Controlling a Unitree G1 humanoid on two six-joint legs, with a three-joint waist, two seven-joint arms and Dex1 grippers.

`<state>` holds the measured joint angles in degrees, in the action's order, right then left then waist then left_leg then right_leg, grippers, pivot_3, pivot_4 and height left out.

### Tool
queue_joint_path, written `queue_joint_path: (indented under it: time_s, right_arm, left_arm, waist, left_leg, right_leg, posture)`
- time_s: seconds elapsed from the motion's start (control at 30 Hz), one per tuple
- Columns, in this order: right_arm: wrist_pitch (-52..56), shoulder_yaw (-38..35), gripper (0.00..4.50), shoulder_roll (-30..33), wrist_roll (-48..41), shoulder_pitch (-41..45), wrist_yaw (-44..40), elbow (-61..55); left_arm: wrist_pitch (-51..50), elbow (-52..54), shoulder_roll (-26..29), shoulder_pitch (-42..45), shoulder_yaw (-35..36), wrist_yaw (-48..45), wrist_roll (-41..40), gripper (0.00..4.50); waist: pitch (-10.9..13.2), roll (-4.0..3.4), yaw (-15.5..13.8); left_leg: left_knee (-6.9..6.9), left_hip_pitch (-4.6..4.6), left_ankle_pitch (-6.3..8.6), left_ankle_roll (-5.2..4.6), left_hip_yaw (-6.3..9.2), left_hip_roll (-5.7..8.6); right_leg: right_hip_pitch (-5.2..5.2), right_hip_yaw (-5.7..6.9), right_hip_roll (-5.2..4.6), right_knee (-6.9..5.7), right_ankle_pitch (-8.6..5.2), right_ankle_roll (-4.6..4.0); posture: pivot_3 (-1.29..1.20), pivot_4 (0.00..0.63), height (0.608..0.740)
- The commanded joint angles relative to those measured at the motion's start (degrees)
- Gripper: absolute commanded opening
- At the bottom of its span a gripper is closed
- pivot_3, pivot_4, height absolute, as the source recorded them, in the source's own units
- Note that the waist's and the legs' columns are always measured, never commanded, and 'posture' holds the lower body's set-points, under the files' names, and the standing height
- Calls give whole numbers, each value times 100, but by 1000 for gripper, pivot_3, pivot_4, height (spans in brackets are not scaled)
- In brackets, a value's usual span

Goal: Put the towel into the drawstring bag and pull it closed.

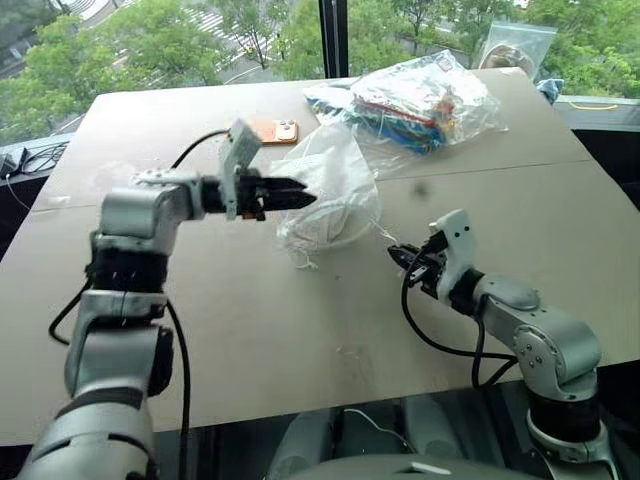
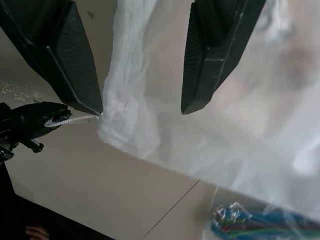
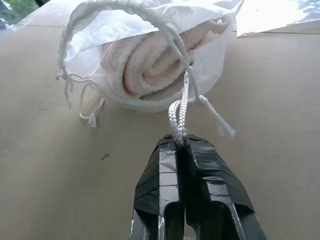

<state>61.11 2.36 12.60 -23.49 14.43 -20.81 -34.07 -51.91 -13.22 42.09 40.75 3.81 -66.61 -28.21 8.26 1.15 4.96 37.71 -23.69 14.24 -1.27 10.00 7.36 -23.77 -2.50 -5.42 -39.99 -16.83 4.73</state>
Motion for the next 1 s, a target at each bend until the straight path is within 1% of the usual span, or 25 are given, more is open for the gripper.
queue_joint_path:
  time_s: [0.03,0.1,0.17,0.27,0.4,0.47,0.53,0.73,0.87,0.93,0.97,1.0]
  right_arm:
    - [47,2,0,-8,-221,96,10,-246]
    - [68,-15,0,45,-281,141,-12,-230]
    - [93,-89,0,103,-361,182,-47,-212]
    - [62,-133,0,303,-407,211,-123,-136]
    - [9,-167,0,427,-470,260,-111,-51]
    - [10,-161,0,435,-493,251,-86,-59]
    - [19,-157,0,436,-511,224,-63,-85]
    - [59,-138,0,434,-560,157,32,-168]
    - [80,-145,0,453,-589,118,86,-224]
    - [87,-140,0,446,-610,104,114,-252]
    - [84,-140,0,446,-616,100,129,-262]
    - [82,-151,0,440,-624,98,154,-272]
  left_arm:
    - [-608,1098,259,-702,708,371,-509,2407]
    - [-613,1281,232,-1077,884,643,-524,2407]
    - [-537,1338,214,-1369,983,825,-474,2407]
    - [-257,1776,258,-1960,757,940,-283,2407]
    - [139,2190,-351,-2469,529,1779,18,2407]
    - [178,2254,-727,-2501,535,2190,41,2407]
    - [169,2279,-980,-2479,513,2456,35,2407]
    - [105,2298,-1596,-2297,255,3101,43,2407]
    - [111,2289,-1897,-2195,-21,3569,261,2407]
    - [216,2259,-1985,-2182,-171,3786,465,1883]
    - [267,2175,-2041,-2167,-194,3953,588,1755]
    - [326,2091,-2078,-2153,-198,4080,689,1188]
  waist:
    - [1,-1,-16]
    - [0,-1,-145]
    - [0,-1,-213]
    - [1,-1,-259]
    - [0,-2,-296]
    - [0,-1,-303]
    - [-1,-1,-301]
    - [-1,-1,-286]
    - [-7,-4,-306]
    - [-20,-19,-339]
    - [-22,-21,-361]
    - [-23,-23,-392]
  left_leg:
    - [0,0,0,0,0,0]
    - [5,0,0,0,1,0]
    - [11,2,0,0,4,0]
    - [11,5,0,0,-2,1]
    - [8,4,0,0,-1,2]
    - [8,4,0,0,0,2]
    - [8,3,0,0,1,2]
    - [9,3,0,0,-4,2]
    - [11,4,0,0,-4,2]
    - [13,4,0,0,-4,4]
    - [15,6,0,0,-4,4]
    - [16,7,0,0,-4,4]
  right_leg:
    - [1,1,-2,0,0,0]
    - [4,5,-1,2,0,0]
    - [9,10,-3,5,0,0]
    - [10,4,-5,5,0,0]
    - [10,7,-9,8,0,-1]
    - [11,9,-8,8,1,-1]
    - [11,9,-8,7,1,-2]
    - [14,6,-8,5,1,-2]
    - [16,7,-9,5,1,-2]
    - [17,8,-11,6,1,-2]
    - [17,9,-12,5,1,-1]
    - [18,10,-11,4,1,-1]
  posture:
    - [0,150,740]
    - [0,150,740]
    - [0,150,740]
    - [0,150,740]
    - [0,150,740]
    - [0,150,740]
    - [0,150,740]
    - [0,150,740]
    - [0,150,740]
    - [0,150,740]
    - [0,150,740]
    - [0,150,740]
